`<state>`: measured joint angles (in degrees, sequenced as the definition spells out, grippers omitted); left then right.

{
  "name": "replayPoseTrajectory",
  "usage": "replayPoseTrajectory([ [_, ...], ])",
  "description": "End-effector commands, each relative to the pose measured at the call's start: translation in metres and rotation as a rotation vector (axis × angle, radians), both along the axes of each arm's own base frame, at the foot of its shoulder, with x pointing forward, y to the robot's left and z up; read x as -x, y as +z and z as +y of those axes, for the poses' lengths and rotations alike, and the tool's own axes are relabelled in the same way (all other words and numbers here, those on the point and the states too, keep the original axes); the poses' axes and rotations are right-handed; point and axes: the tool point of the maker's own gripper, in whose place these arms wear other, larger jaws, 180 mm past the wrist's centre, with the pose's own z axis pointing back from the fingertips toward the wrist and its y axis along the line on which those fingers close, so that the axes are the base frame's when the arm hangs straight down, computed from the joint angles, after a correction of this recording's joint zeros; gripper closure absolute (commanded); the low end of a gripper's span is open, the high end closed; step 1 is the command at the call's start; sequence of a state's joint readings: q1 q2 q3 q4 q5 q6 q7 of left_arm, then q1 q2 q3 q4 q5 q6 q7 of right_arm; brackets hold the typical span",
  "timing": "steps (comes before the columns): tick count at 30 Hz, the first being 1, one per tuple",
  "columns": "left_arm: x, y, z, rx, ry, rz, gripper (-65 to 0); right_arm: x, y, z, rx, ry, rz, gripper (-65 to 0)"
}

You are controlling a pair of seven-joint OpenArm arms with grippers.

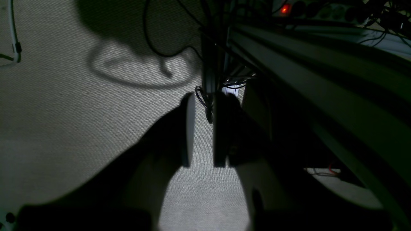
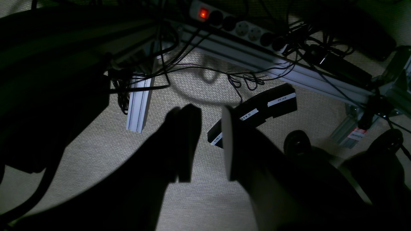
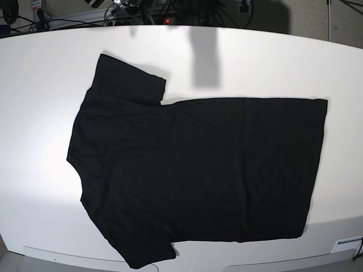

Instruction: Fold the T-shirt properly

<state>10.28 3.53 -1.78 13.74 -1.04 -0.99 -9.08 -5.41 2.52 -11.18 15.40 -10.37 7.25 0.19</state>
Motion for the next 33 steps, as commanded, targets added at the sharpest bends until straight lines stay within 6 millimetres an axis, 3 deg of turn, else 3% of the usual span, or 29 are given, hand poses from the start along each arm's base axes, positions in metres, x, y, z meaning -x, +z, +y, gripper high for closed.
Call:
replayPoseTrajectory([
  [1,0.001,0.001,-0.002,0.0,0.0,-0.01,-9.6,-0.004,0.0,-0.001,0.002,-0.004,-0.015,-16.4],
  [13,0.005,0.001,-0.002,0.0,0.0,-0.004,-9.6,-0.005,0.001,-0.005,0.008,-0.004,-0.021,-16.4],
  [19,0.01,0.004,-0.001,-0.003,0.002,-0.019,-9.6,0.002,0.004,-0.025,0.024,-0.043,-0.035,-16.4],
  [25,0.014,0.018,0.002,-0.019,-0.059,-0.091,-9.6,0.018,0.014,-0.044,0.003,-0.012,-0.048,-16.4],
  [33,0.039,0.045,0.009,-0.046,-0.11,-0.107,-9.6,0.039,0.042,-0.064,-0.021,0.031,-0.105,-16.4],
])
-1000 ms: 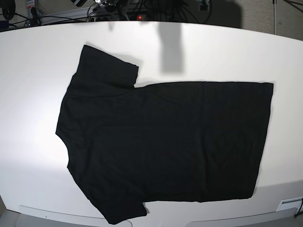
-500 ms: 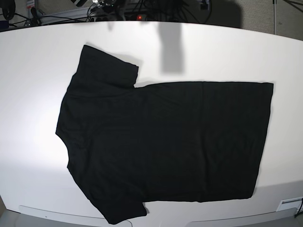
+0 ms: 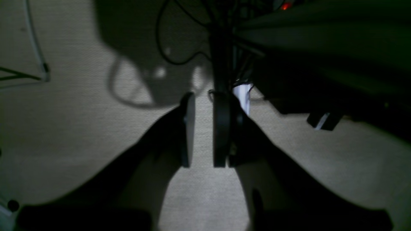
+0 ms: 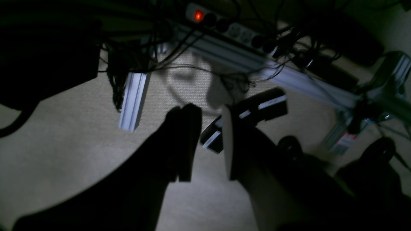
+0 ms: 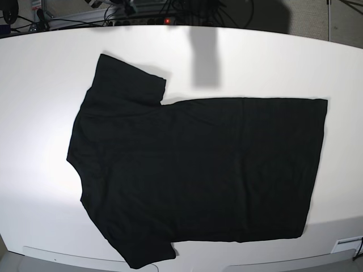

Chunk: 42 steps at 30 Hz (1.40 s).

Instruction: Fold the T-shirt properly

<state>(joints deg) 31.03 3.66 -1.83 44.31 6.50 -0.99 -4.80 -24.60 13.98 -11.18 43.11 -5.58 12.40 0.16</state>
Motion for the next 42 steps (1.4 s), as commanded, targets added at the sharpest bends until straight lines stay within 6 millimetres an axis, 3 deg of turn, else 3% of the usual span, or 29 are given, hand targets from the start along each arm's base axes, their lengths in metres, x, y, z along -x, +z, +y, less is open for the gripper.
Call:
replayPoseTrajectory([
  [1,0.004,0.006,0.002,-0.006,-0.001,-0.015,-9.6,0.004,0.006,-0.005,-0.009,0.014,-0.009,-16.4],
  [6,0.01,0.034,0.008,-0.002,-0.043,-0.049,-9.6,0.021,0.039,-0.008,-0.084,0.058,-0.01,-16.4],
  [12,0.008,0.079,0.037,-0.045,-0.1,-0.123,-9.6,0.04,0.088,-0.018,-0.149,0.126,0.018,-16.4],
  [18,0.0,0.133,0.06,-0.096,-0.19,-0.166,-9.6,0.04,0.139,-0.026,-0.134,0.253,0.004,-16.4],
  [24,-0.041,0.198,0.064,-0.2,-0.412,-0.313,-9.6,0.008,0.193,-0.043,-0.07,0.306,-0.089,-16.4],
  [31,-0.111,0.258,0.069,-0.362,-0.636,-0.505,-9.6,-0.064,0.255,-0.069,0.06,0.332,-0.301,-16.4],
  [36,-0.148,0.268,0.066,-0.371,-0.768,-0.588,-9.7,-0.09,0.28,-0.068,0.083,0.392,-0.376,-16.4],
  [42,-0.194,0.272,0.063,-0.393,-0.91,-0.633,-16.3,-0.1,0.285,-0.068,0.089,0.466,-0.385,-16.5],
])
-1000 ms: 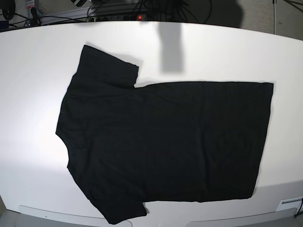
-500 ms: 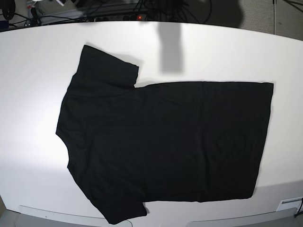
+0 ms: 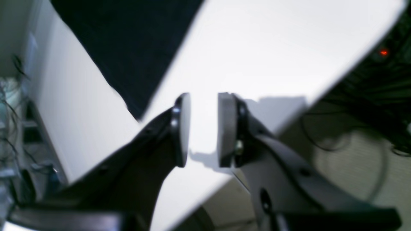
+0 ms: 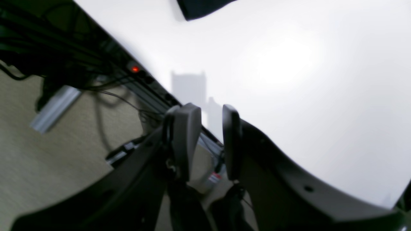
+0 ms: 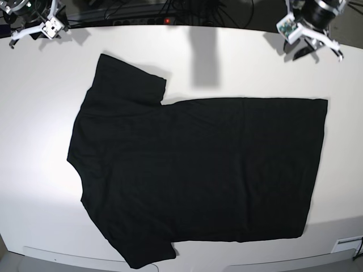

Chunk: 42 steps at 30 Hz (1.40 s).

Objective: Fold the T-shirt properly
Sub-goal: 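Lower both grippers to the shirt's shoulder corners and pinch them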

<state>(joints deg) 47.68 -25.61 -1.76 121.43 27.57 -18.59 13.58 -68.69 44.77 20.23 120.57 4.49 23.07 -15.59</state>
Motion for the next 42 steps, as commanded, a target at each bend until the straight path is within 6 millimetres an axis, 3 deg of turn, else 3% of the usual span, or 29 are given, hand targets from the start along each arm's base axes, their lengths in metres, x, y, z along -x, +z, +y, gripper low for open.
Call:
replayPoseTrajectory([
  [1,-0.01,0.007,0.0,-0.012,-0.027,-0.036,-17.4,-0.005,0.005,0.002,-0.003,0.01,-0.018,-16.5],
  [6,-0.042,-0.013,0.019,-0.038,-0.048,-0.018,-18.1,-0.002,0.003,-0.006,0.039,0.008,0.015,-16.8],
  [12,-0.073,-0.048,0.07,-0.113,-0.031,0.034,-18.1,-0.001,0.002,-0.007,0.042,0.002,0.02,-39.7],
  [19,-0.102,-0.063,0.112,-0.179,-0.015,0.03,-18.1,-0.005,0.004,-0.008,0.038,-0.024,-0.009,-40.7],
  [24,-0.114,-0.068,0.117,-0.167,-0.029,0.036,-18.1,-0.01,0.007,-0.011,0.044,-0.045,-0.036,-40.7],
  [30,-0.121,-0.09,0.103,-0.173,-0.073,0.088,-18.1,-0.01,0.007,-0.011,0.043,-0.046,-0.041,-40.7],
  [37,-0.118,-0.113,0.115,-0.246,-0.044,0.182,-17.3,-0.025,0.012,-0.011,0.041,-0.047,-0.086,-40.7],
  [42,-0.099,-0.126,0.123,-0.294,-0.042,0.304,0.0,-0.04,0.017,-0.01,0.04,-0.044,-0.131,-40.7],
])
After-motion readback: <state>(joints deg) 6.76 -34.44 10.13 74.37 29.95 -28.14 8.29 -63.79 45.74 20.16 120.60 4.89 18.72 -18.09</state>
